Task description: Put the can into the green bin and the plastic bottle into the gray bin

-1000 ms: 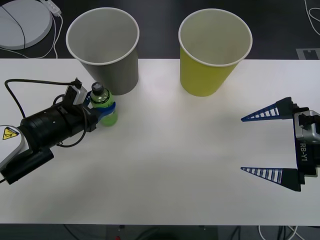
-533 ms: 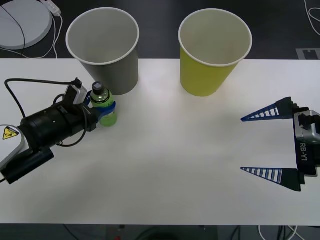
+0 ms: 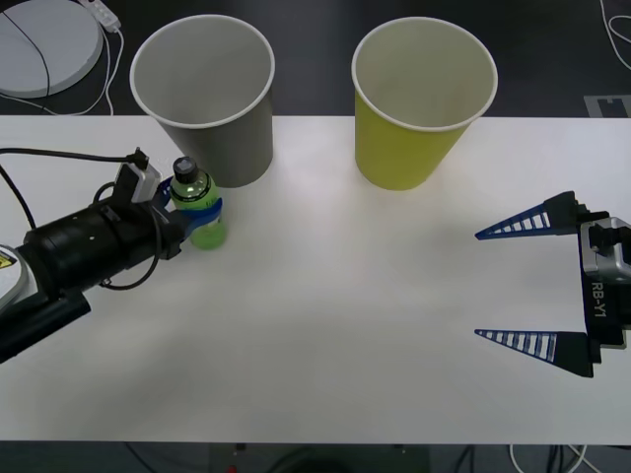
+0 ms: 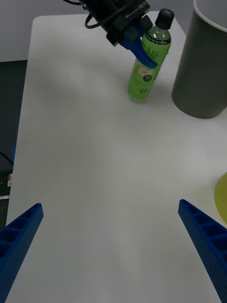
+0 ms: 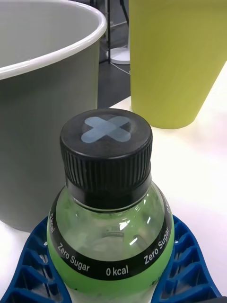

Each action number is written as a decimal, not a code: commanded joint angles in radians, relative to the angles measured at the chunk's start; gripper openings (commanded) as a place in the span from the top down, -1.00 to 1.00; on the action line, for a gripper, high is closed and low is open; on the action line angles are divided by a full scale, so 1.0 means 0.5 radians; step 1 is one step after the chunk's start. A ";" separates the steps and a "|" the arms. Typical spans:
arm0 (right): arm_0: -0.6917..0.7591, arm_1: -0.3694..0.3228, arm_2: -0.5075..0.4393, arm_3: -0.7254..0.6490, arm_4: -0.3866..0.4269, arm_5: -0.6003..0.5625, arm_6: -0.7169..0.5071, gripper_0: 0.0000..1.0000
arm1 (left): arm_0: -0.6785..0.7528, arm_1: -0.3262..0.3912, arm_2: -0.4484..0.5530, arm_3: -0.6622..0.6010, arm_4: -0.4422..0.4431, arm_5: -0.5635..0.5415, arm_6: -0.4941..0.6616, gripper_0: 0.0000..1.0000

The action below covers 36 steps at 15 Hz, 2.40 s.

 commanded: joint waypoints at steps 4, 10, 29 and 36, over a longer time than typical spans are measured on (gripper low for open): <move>0.000 0.000 0.000 0.000 0.000 0.000 0.000 -1.00 | 0.215 0.102 0.101 -0.235 0.057 0.043 0.009 1.00; 0.000 0.000 0.000 0.000 0.000 0.000 0.000 -1.00 | 0.479 0.271 0.371 -0.495 0.140 0.043 0.065 1.00; 0.000 0.000 0.000 0.000 0.000 0.000 0.000 -1.00 | 0.746 0.899 1.362 -0.627 -0.268 -1.104 1.135 1.00; 0.000 0.000 0.000 0.000 0.000 0.000 0.000 -1.00 | 0.399 0.961 1.393 -0.581 -0.391 -1.491 1.519 1.00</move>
